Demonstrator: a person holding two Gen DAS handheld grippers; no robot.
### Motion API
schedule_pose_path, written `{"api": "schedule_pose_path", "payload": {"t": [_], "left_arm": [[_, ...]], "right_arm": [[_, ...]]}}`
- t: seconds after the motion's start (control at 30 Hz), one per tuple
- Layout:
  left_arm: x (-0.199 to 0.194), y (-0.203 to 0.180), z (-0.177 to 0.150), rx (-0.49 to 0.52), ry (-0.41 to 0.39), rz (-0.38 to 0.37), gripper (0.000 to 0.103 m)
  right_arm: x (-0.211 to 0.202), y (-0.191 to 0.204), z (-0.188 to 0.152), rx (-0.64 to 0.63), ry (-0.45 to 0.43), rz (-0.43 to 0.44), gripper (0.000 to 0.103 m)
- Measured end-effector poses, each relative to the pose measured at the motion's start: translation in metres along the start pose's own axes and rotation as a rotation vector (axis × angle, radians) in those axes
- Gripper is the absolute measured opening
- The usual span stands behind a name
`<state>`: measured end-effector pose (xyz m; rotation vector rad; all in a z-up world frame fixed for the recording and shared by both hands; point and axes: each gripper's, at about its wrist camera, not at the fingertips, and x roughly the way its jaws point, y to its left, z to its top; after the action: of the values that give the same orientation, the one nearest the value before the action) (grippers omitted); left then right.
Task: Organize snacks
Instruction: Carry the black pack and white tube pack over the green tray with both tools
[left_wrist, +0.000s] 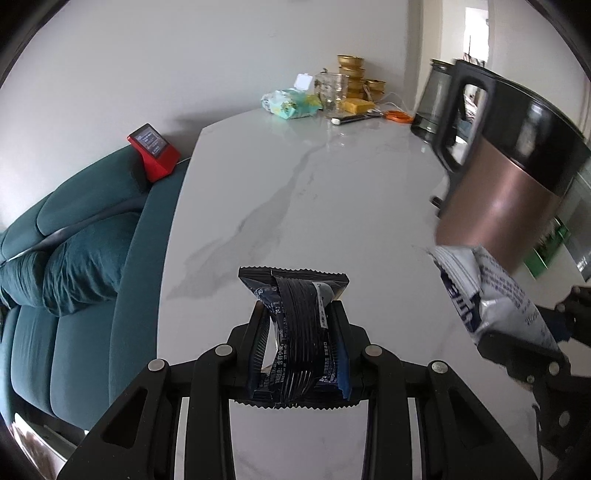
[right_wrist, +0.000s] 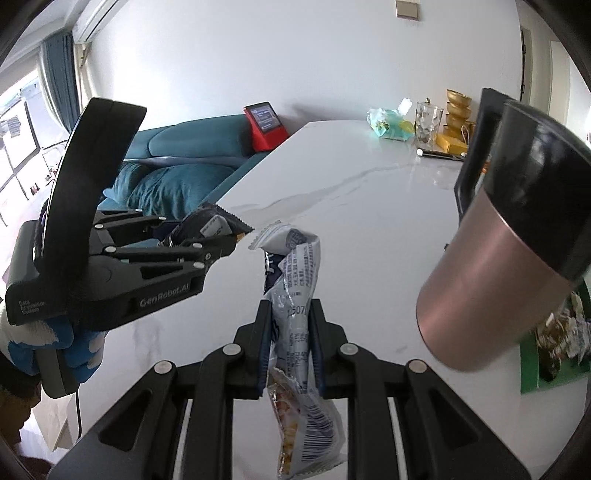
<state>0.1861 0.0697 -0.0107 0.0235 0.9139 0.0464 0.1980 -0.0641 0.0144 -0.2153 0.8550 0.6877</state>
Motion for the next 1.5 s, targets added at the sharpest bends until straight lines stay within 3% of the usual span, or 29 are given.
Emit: {"api": "schedule_pose_path", "payload": {"t": [0.2,0.47,1.0,1.23,1.5], "left_arm": [[-0.023,-0.03,-0.018,0.025,0.005,-0.031,0.028],[-0.037,-0.093,-0.03,0.096,0.016,-0.105,0.028],[-0.065,-0.261,-0.042,0.299,0.026,-0.274,0.028],[-0.058,-0.332,-0.027,0.323,0.038,-0.297,0.028],[-0.038,-0.386,0.007,0.275,0.051,-0.263,0.028]], "right_arm": [[-0.029,-0.001,-0.028,0.009,0.005,-0.012,0.019],[-0.074,-0.033,-0.071,0.075,0.006,-0.083,0.019],[-0.19,-0.158,-0.159,0.269,-0.004,-0.307,0.019],[-0.215,-0.231,-0.167,0.284,-0.022,-0.354,0.019],[-0.217,-0.312,-0.138,0.231,-0.054,-0.366,0.019]]}}
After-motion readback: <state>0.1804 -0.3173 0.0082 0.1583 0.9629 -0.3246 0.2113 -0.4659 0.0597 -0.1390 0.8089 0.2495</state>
